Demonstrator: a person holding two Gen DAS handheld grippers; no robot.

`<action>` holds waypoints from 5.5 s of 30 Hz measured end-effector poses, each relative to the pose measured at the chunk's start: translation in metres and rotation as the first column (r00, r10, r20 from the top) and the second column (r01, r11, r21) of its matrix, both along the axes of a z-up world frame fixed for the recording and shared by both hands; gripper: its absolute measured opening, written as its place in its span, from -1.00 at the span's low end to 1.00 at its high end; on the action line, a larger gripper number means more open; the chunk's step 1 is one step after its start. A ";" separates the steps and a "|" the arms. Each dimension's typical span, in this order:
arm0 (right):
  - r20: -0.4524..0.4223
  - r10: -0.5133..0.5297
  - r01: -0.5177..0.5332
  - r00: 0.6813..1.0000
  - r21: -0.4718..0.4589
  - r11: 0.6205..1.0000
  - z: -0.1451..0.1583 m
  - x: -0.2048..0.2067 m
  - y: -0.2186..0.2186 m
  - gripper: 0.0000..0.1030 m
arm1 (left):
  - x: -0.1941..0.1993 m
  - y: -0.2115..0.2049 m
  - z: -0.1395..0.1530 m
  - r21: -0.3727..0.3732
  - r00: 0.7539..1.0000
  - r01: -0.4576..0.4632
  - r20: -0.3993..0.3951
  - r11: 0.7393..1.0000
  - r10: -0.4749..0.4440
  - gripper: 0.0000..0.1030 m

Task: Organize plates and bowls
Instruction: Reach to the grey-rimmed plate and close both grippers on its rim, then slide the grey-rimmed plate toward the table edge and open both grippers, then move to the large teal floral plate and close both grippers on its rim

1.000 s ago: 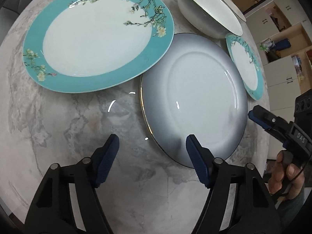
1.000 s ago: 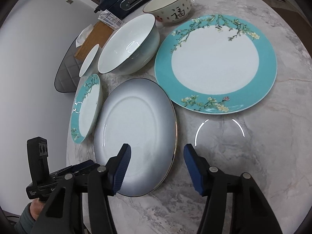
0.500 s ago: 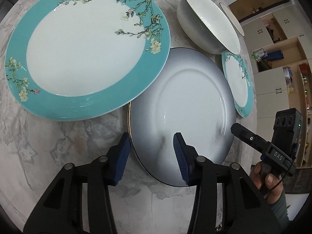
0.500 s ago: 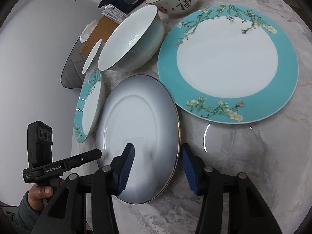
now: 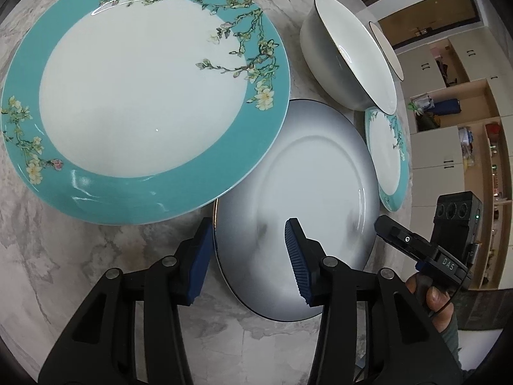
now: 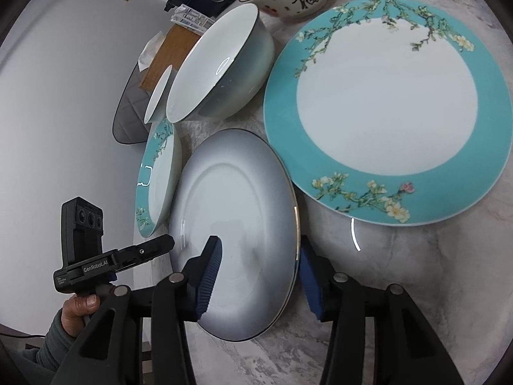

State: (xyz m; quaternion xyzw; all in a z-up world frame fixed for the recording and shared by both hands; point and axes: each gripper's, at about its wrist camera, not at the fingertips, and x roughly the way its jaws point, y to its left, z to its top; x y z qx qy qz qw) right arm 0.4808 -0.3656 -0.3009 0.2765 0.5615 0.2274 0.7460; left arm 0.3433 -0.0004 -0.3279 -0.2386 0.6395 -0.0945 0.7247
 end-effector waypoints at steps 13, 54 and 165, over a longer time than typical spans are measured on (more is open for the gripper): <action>-0.084 -0.006 0.009 0.996 0.035 0.999 -0.011 0.013 -0.010 -0.67 | -0.007 0.002 0.002 0.049 0.997 0.054 0.044 0.997 -0.056 -0.45; 0.098 0.061 -0.059 0.993 -0.022 0.998 0.059 -0.087 0.012 -0.66 | -0.109 0.012 0.063 -0.043 0.986 0.029 0.163 0.999 -0.022 -0.77; 0.067 0.207 -0.216 0.976 0.181 0.959 -0.005 0.087 -0.208 -0.25 | 0.138 -0.176 -0.007 -0.123 0.965 0.244 0.130 0.962 -0.228 -0.33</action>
